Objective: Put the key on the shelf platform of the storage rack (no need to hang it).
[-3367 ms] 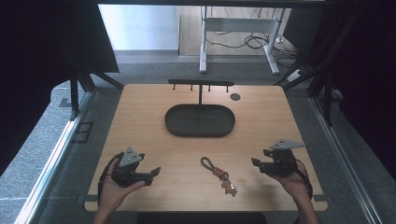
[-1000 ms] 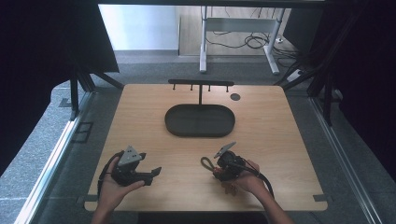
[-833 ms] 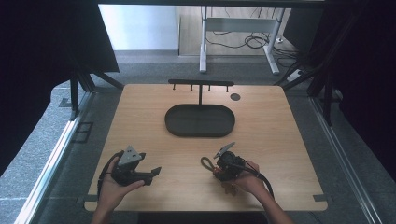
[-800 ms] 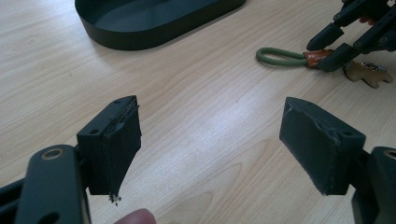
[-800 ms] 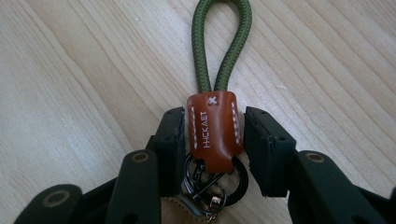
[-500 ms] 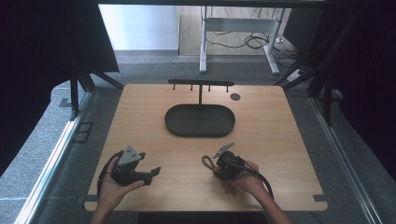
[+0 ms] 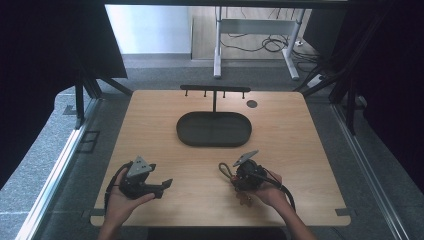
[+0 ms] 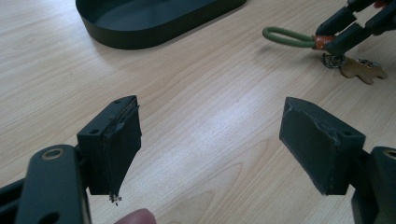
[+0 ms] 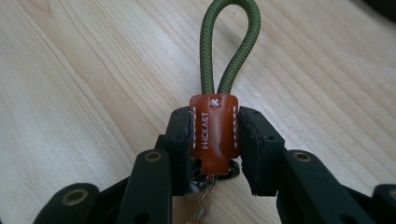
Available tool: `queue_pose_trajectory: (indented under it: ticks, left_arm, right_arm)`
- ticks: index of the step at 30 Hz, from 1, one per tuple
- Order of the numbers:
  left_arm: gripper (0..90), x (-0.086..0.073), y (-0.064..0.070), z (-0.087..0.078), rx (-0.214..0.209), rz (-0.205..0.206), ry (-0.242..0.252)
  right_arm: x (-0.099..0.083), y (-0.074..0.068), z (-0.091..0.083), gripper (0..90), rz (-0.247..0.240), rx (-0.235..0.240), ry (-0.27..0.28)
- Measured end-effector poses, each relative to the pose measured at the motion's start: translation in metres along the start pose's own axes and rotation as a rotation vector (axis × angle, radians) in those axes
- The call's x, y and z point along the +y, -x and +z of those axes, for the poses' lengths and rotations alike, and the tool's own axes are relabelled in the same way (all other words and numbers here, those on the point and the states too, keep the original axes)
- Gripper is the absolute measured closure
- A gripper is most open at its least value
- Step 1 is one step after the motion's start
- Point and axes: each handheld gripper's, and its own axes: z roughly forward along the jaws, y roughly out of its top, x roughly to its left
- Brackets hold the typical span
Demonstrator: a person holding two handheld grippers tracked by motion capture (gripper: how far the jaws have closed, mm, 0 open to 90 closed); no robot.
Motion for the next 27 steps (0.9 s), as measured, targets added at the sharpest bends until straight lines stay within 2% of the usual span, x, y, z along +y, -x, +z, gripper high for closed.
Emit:
queue_pose_trajectory:
  ticks: [15, 27]
  left_arm:
    - [21.1, 0.0, 0.0, 0.0, 0.002, 0.001, -0.002]
    - [21.1, 0.0, 0.0, 0.001, 0.001, 0.002, -0.006]
  right_arm:
    - [0.007, 0.005, -0.034, 66.7, 0.005, -0.031, 0.076]
    - [0.014, 0.01, -0.05, 66.8, 0.002, -0.046, 0.107]
